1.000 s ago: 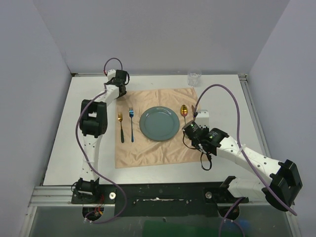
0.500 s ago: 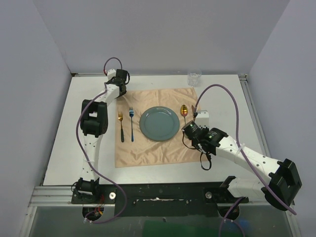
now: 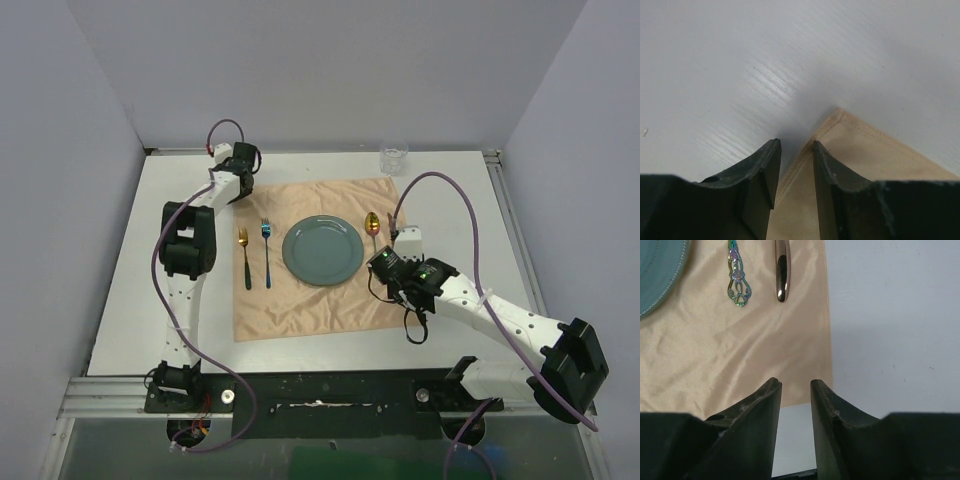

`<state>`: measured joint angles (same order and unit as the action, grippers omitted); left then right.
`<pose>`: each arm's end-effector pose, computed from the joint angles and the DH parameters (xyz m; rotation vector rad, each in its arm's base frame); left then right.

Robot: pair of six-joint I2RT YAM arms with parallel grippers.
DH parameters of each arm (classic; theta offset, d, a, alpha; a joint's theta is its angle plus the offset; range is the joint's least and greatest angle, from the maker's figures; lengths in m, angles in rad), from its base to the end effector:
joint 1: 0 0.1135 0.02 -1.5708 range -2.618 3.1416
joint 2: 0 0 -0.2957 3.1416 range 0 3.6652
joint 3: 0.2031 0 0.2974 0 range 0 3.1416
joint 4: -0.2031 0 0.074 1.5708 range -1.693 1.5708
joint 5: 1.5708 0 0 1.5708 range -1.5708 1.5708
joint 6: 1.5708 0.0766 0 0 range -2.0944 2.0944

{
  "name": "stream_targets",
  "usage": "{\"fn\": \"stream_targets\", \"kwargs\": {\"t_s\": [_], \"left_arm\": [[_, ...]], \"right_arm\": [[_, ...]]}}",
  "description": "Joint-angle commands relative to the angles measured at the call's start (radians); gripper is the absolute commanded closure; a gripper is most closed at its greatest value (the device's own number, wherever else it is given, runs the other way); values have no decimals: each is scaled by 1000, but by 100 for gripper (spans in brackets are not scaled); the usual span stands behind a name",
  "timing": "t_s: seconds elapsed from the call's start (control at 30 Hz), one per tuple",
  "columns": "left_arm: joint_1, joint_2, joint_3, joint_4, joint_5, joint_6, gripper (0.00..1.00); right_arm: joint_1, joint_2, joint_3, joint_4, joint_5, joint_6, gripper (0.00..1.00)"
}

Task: Set the dinner table for one person
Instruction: Adjust the napkin at the center of the board.

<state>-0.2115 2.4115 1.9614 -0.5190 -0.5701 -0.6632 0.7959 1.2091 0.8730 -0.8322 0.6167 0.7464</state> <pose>0.6022 -0.0870 0.1238 -0.7345 2.2425 0.3150 0.2161 0.1573 0.2250 0.0975 2.4287 -0.2091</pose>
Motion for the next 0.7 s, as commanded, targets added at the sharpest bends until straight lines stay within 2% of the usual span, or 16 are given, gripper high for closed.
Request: {"fn": "stream_targets", "kwargs": {"t_s": [0.0, 0.2, 0.3, 0.37, 0.67], "left_arm": [[12, -44, 93, -16, -2, 51, 69], [12, 22, 219, -63, 8, 78, 69], [13, 31, 248, -69, 3, 85, 69], [13, 28, 249, -59, 9, 94, 69], [11, 58, 253, -56, 47, 109, 69]], "right_arm": [[8, -8, 14, -31, 3, 25, 68], [8, -3, -20, -62, -42, 44, 70], [9, 9, -38, -67, -55, 51, 86], [10, 18, -51, -73, -59, 64, 92], [9, 122, -85, -73, -112, 129, 94]]}}
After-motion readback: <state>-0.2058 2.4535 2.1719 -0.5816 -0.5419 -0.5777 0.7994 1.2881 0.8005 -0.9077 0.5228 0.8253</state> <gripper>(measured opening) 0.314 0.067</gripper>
